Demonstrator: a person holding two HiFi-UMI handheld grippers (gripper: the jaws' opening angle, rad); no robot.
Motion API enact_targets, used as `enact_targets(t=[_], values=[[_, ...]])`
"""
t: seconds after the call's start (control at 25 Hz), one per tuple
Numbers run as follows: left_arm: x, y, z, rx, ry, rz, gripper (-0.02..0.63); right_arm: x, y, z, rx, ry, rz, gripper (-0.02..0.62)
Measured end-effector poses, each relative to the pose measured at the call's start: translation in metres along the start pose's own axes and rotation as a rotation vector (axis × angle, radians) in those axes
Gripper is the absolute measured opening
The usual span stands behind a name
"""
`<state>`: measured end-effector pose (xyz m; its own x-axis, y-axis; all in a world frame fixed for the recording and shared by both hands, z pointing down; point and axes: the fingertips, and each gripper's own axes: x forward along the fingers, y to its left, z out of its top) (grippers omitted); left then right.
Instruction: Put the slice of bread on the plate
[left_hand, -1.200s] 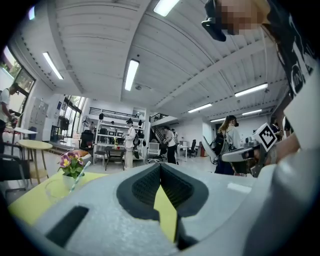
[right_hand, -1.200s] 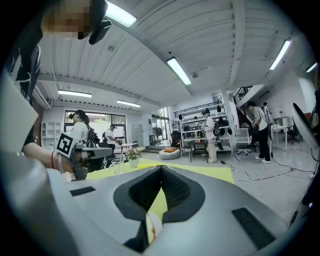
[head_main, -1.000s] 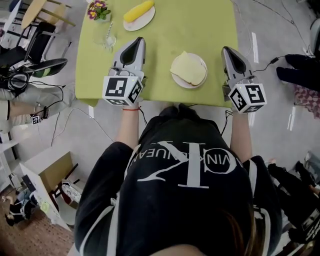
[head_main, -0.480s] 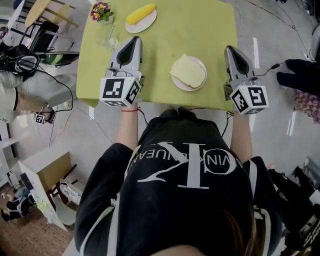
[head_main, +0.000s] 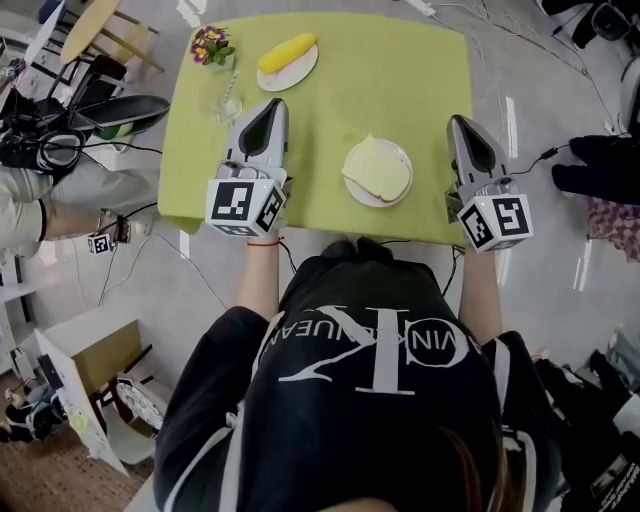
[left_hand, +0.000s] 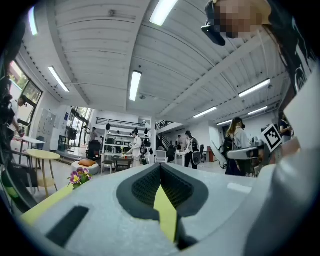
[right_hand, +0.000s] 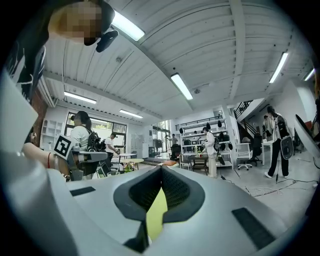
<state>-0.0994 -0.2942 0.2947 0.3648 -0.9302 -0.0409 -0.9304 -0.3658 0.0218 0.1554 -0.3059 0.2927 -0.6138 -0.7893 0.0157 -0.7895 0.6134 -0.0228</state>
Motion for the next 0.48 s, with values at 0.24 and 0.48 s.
enact_targets(t=[0.24, 0.48], values=[[0.0029, -0.0027, 0.0005, -0.006, 0.004, -0.007, 0.009, -0.0032, -0.0023, 0.0039, -0.006, -0.015, -0.006, 0.000], [0.0068, -0.0031, -0.0023, -0.015, 0.011, -0.017, 0.008, -0.0057, -0.0032, 0.0076, -0.015, -0.048, -0.011, 0.002]])
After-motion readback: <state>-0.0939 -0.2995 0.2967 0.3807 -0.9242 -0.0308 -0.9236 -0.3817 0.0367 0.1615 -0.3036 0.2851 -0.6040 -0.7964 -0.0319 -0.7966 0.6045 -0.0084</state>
